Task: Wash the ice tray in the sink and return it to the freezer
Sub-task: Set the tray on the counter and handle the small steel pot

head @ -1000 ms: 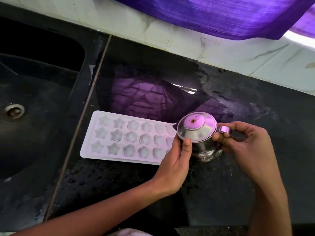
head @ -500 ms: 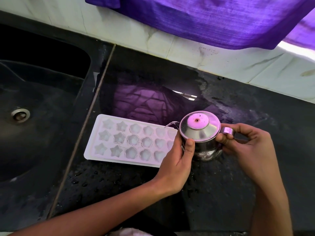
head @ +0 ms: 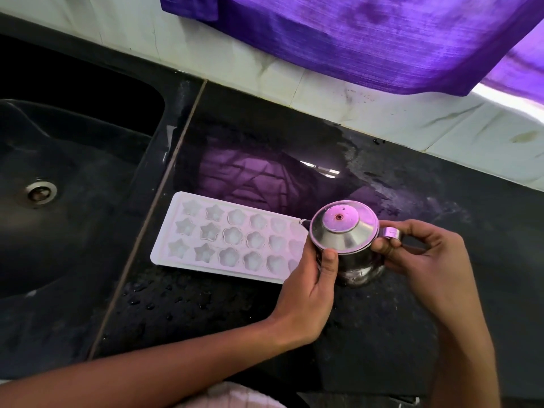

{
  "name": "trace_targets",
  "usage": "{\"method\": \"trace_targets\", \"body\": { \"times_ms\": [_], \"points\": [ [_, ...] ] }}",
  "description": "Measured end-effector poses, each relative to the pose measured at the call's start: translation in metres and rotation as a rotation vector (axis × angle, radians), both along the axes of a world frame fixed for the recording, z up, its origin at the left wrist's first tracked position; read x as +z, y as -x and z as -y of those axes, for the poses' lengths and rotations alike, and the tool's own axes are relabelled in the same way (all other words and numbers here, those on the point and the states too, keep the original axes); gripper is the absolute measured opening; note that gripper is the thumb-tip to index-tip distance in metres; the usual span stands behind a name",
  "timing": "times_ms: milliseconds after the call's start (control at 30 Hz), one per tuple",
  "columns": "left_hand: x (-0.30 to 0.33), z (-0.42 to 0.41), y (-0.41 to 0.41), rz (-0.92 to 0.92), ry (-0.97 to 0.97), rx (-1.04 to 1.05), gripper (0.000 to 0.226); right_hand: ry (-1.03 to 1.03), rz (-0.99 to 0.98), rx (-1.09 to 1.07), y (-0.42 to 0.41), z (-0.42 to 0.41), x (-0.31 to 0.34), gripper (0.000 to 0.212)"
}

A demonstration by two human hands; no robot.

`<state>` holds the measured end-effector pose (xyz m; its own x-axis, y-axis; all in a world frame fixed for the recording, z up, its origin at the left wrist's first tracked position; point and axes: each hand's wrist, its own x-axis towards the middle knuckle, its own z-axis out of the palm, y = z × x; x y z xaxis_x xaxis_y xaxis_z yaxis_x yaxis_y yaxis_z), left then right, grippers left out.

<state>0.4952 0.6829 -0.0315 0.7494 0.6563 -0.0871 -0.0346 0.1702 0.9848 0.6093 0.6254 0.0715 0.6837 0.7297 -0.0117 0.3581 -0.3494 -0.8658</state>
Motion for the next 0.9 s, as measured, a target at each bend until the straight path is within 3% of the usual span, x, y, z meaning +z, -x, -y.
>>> {"method": "trace_targets", "body": {
  "times_ms": [167,400,900],
  "points": [
    [0.0,0.007,0.002,-0.043,0.036,-0.001,0.032,0.078,0.058,0.015,-0.001,0.001,0.001,0.019],
    [-0.005,0.012,0.003,-0.064,0.02,-0.013,0.057,0.11,0.113,0.024,-0.002,0.004,0.0,0.021],
    [0.004,0.012,0.005,-0.032,0.007,-0.005,0.052,0.071,0.092,0.015,0.003,0.008,0.006,0.02]
  ]
}}
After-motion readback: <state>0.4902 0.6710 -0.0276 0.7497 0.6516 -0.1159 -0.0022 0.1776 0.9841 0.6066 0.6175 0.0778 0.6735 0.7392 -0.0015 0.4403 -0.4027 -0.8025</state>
